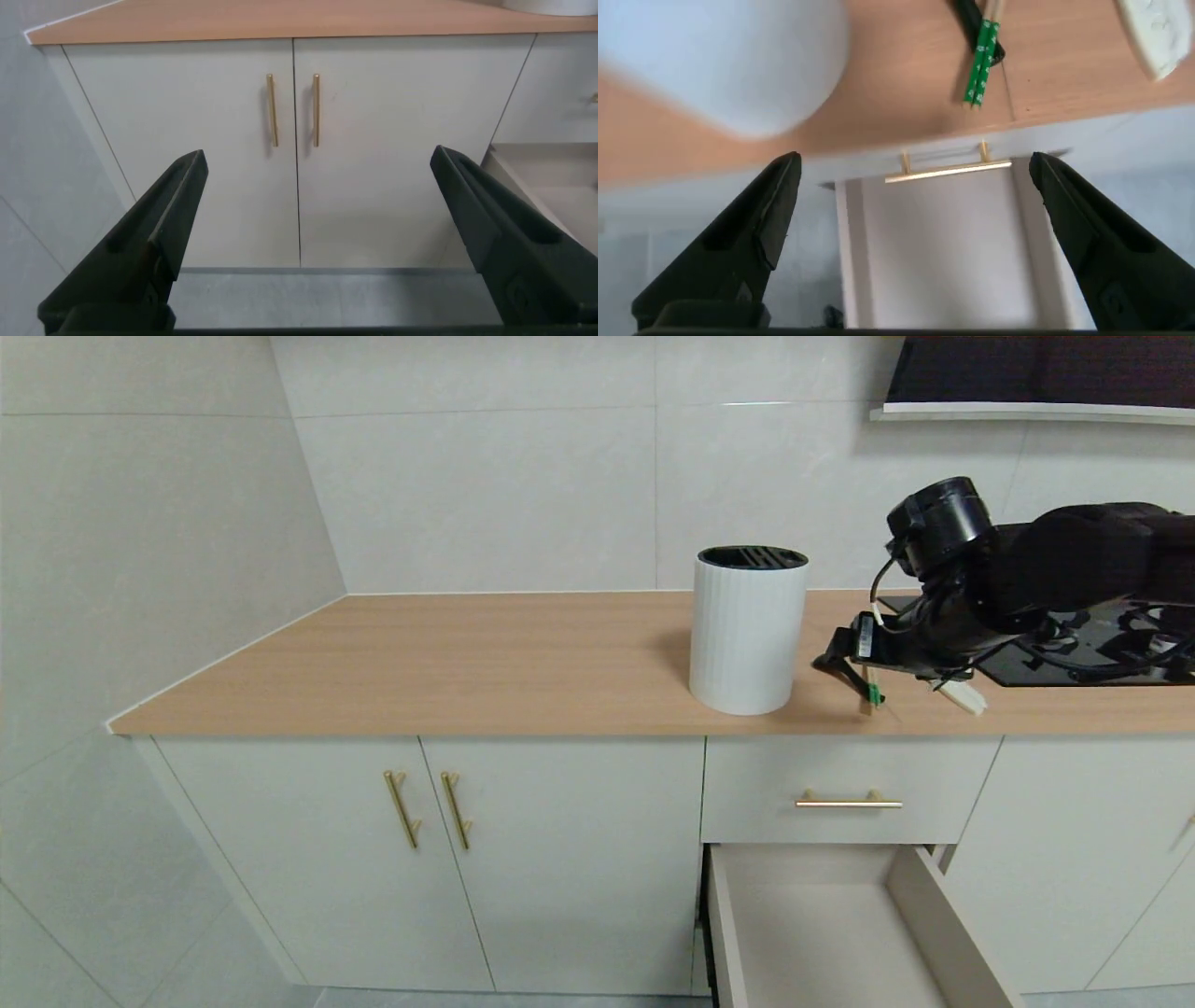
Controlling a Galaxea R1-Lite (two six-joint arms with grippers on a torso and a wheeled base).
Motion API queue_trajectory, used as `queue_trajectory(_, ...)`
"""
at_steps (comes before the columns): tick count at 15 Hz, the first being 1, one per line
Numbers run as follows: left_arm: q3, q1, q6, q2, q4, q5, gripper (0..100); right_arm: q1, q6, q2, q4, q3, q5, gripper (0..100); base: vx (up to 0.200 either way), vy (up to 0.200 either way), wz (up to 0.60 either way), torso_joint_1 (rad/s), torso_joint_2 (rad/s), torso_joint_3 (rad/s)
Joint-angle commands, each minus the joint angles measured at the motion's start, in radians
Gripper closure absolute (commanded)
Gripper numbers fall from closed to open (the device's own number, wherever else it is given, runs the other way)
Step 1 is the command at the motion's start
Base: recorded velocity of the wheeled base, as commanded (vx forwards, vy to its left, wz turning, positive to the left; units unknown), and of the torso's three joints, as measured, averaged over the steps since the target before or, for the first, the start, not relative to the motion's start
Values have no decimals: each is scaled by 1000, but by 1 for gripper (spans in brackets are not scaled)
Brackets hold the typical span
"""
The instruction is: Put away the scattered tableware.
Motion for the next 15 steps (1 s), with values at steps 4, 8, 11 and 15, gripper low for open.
queue_trajectory(4,0,0,0,0,0,0,0,-43,24,200,57,-140,-31,0,0,0,0,0,0,0)
queue_trajectory(8,0,0,0,0,0,0,0,-74,24,236,56,-170,-36,0,0,0,0,0,0,0)
queue_trajectory(11,0,0,0,0,0,0,0,-88,23,259,57,-170,-36,0,0,0,0,0,0,0)
queue_trajectory(15,0,0,0,0,0,0,0,-97,24,273,51,-170,-36,0,0,0,0,0,0,0)
